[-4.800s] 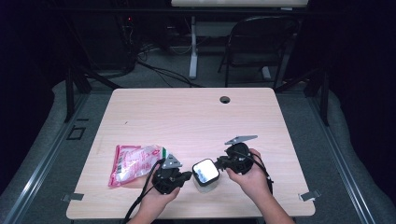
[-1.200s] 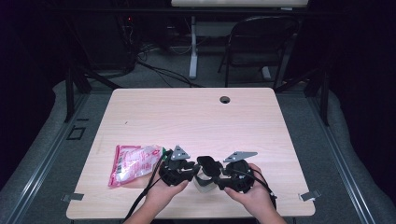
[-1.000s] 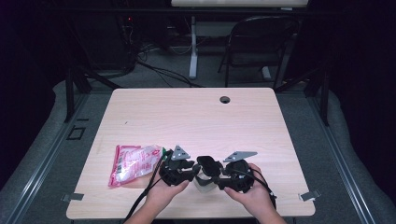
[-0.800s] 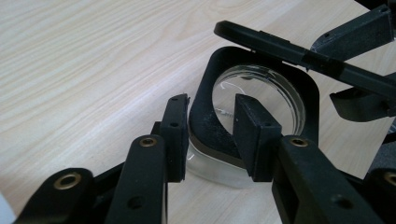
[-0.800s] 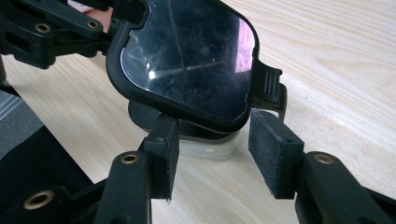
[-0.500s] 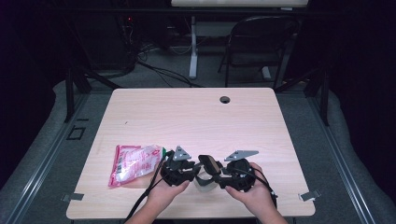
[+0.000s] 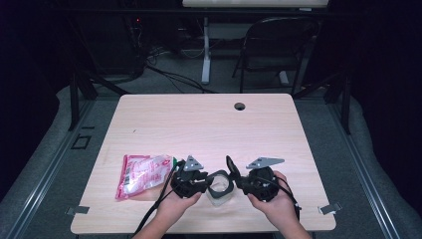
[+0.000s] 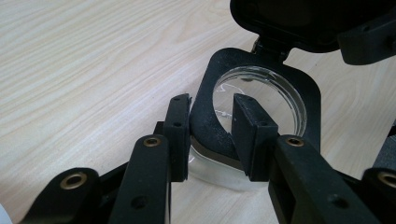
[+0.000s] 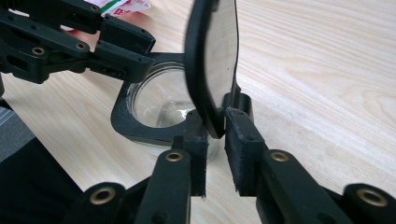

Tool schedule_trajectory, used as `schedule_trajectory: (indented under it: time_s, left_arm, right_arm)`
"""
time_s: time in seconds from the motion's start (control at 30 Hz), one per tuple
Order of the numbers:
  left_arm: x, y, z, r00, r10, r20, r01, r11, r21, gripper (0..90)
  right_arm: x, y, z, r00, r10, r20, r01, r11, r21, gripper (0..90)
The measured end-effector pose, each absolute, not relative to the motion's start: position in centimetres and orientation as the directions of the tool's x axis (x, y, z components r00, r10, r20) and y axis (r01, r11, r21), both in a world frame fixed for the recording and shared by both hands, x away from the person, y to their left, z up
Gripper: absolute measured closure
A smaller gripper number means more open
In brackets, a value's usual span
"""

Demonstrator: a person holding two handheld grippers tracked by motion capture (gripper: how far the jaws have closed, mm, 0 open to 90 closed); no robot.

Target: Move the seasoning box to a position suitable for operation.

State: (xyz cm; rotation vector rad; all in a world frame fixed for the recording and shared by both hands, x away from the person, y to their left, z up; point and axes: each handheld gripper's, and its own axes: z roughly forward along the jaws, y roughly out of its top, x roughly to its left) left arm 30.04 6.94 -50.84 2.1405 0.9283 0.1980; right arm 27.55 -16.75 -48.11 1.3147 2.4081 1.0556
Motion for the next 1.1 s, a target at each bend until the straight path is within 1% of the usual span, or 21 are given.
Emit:
schedule_trajectory:
  time_s: [0.13,0.33,0.7,0.83,0.9,1.1]
  left_arm:
    - [30.0,6.9,-50.8,0.723,0.674,-0.152,0.552,-0.432,0.713,68.1]
    - [30.0,6.9,-50.8,0.724,0.673,-0.149,0.55,-0.434,0.714,68.2]
    - [30.0,6.9,-50.8,0.723,0.674,-0.15,0.55,-0.432,0.715,68.0]
    - [30.0,7.1,-50.9,0.721,0.673,-0.164,0.553,-0.417,0.721,68.6]
    - [30.0,7.3,-50.9,0.715,0.676,-0.179,0.563,-0.404,0.721,68.5]
    - [29.6,7.6,-50.9,0.715,0.676,-0.179,0.563,-0.405,0.72,67.4]
  right_arm:
    - [27.7,-17.2,-48.2,-0.575,0.801,0.166,0.657,0.331,0.678,82.0]
    - [28.0,-17.9,-48.3,-0.561,0.801,0.21,0.681,0.303,0.666,83.7]
    - [28.2,-18.1,-48.5,-0.554,0.803,0.222,0.681,0.283,0.676,84.3]
    - [28.4,-18.0,-48.5,-0.549,0.807,0.217,0.682,0.283,0.675,84.7]
    - [28.8,-18.0,-48.5,-0.543,0.809,0.227,0.684,0.269,0.678,85.1]
    - [29.7,-17.5,-48.6,-0.534,0.814,0.23,0.683,0.256,0.684,85.4]
